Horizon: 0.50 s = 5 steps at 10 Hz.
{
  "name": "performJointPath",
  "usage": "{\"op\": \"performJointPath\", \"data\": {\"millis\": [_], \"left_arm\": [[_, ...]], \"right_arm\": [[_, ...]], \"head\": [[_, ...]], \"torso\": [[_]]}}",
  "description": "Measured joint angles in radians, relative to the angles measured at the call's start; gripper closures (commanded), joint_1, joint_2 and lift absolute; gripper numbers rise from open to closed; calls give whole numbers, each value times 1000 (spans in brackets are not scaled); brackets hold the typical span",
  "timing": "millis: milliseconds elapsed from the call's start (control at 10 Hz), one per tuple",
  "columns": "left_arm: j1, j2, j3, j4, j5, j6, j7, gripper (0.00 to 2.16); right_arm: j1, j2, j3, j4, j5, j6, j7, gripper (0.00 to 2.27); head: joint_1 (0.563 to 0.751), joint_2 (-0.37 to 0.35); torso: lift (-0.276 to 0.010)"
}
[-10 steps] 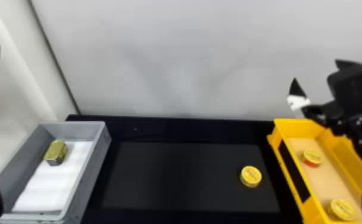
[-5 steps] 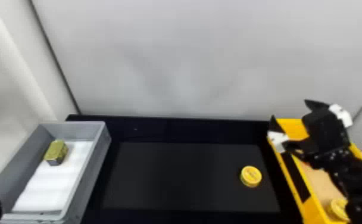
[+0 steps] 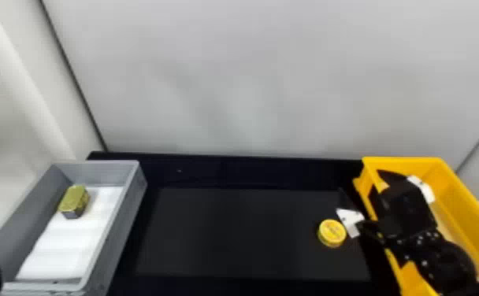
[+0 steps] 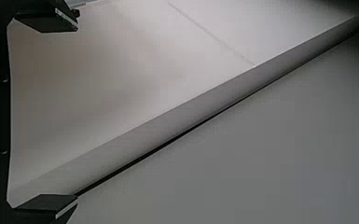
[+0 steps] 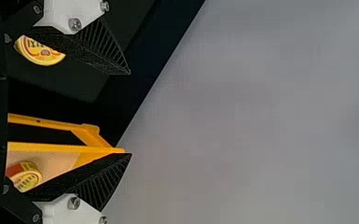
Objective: Pick up the round yellow can and place it in the yellow rectangular box
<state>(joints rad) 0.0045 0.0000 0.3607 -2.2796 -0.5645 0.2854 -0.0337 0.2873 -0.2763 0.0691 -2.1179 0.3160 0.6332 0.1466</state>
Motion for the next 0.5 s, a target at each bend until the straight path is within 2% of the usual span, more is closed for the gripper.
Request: {"op": "performJointPath", "data": {"millis": [500], "left_arm": [[3, 0, 3, -3, 0, 0, 0, -2]], "right_arm": [[31, -6, -44, 30, -399, 14, -237, 220]], "head": [[686, 14]], "torso": [[-56]]}}
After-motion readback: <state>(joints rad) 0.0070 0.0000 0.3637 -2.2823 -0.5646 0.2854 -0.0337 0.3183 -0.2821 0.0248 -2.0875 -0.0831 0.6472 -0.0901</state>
